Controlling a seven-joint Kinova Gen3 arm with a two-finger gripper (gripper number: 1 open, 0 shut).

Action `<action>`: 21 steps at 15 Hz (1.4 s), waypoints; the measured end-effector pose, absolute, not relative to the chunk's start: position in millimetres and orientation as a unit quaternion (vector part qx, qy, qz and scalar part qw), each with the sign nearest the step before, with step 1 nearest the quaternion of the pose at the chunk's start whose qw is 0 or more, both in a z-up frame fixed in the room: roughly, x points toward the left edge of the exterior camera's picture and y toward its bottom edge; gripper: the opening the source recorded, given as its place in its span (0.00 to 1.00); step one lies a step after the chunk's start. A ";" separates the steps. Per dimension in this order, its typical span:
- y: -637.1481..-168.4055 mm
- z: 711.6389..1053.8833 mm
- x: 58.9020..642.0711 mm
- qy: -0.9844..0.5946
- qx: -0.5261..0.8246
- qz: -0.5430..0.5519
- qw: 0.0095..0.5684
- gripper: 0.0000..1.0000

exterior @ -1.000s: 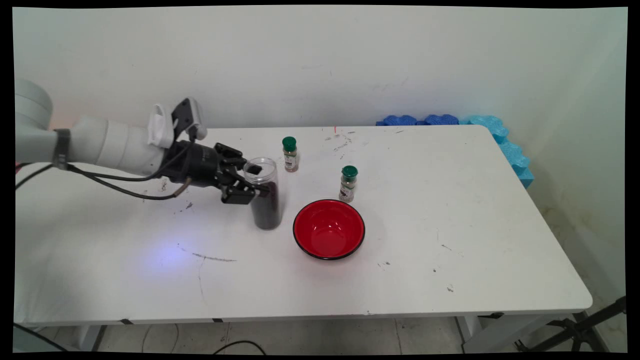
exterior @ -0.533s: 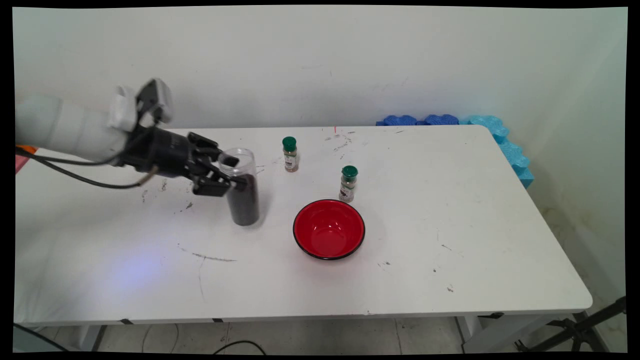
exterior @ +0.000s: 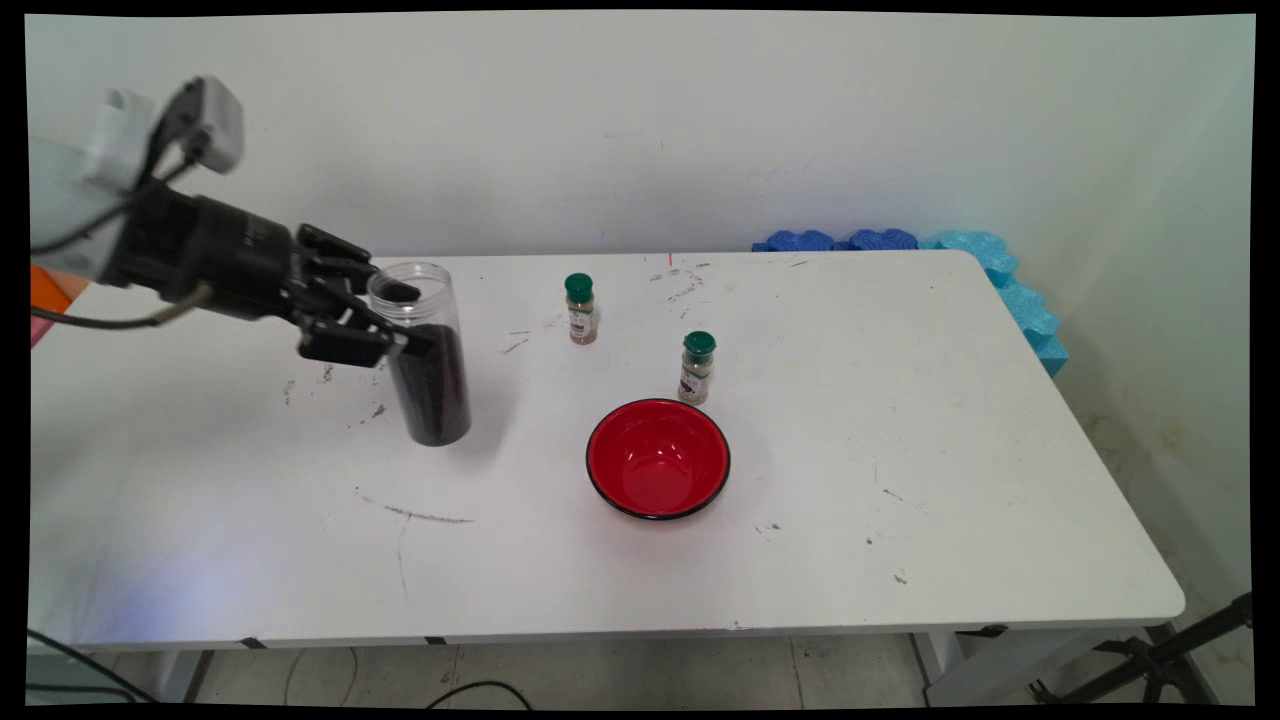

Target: Pour the black seasoning powder in the red bowl

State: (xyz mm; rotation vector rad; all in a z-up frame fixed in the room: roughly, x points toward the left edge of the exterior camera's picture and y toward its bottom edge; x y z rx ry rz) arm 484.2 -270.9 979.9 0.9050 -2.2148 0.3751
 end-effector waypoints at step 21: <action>-259.1 1038.8 374.5 -0.846 0.379 0.050 0.373 0.00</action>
